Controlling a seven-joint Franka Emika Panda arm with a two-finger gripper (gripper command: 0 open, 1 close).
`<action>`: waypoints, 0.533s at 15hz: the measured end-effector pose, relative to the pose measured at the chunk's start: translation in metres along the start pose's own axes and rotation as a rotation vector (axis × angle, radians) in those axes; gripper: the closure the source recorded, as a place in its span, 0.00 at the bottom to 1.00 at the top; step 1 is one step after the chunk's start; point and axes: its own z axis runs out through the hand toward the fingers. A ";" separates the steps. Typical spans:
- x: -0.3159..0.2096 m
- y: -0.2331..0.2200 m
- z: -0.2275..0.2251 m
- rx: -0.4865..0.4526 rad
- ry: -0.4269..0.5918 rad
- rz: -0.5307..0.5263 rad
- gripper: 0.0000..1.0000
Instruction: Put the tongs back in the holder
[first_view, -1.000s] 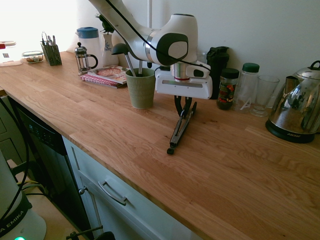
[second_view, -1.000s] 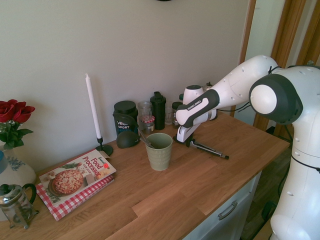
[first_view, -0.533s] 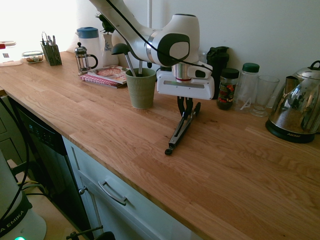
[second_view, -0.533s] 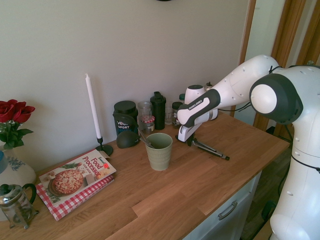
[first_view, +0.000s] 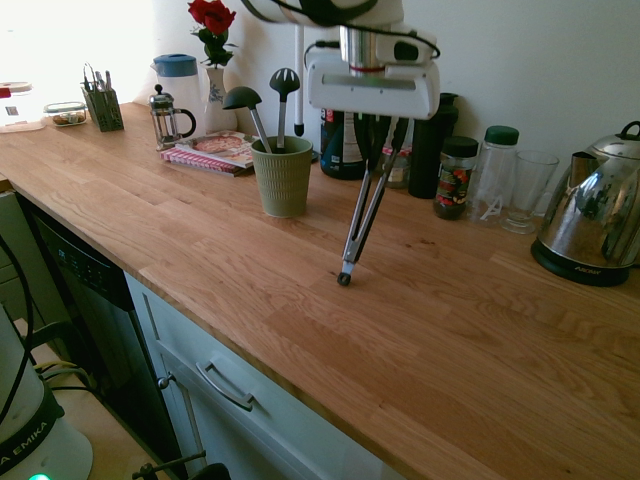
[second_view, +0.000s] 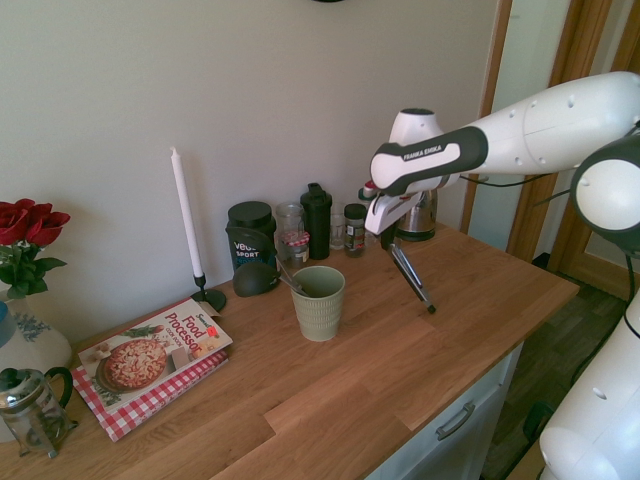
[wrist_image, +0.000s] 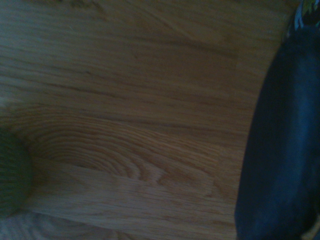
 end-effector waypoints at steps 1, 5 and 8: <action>-0.002 -0.005 -0.020 0.014 0.005 -0.002 1.00; -0.013 -0.047 -0.077 0.053 0.055 -0.023 1.00; -0.031 -0.102 -0.128 0.092 0.102 -0.036 1.00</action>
